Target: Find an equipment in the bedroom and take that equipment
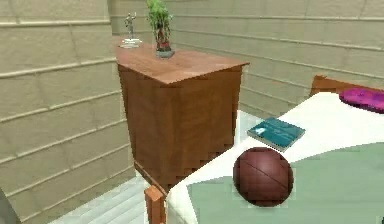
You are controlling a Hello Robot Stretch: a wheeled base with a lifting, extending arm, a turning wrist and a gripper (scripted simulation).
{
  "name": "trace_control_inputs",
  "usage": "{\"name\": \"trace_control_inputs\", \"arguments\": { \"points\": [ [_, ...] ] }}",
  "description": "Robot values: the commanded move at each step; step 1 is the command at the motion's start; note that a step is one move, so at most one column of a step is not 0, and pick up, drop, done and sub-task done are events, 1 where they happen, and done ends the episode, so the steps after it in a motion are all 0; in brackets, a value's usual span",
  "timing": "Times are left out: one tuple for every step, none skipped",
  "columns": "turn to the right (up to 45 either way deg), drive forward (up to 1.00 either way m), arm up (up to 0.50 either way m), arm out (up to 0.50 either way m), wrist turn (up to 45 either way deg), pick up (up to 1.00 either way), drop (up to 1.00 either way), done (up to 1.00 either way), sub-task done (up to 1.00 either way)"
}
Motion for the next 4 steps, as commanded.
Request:
{"name": "trace_control_inputs", "arguments": {
  "points": [
    [-45.0,0.0,0.0,0.0,0.0,0.0,0.0,0.0,0.0],
    [-18.0,0.0,0.0,0.0,0.0,0.0,0.0,0.0,0.0],
    [0.0,0.0,0.5,0.0,0.0,0.0,0.0,0.0,0.0],
    [0.0,0.0,0.38,0.0,0.0,0.0,0.0,0.0,0.0]
  ]
}}
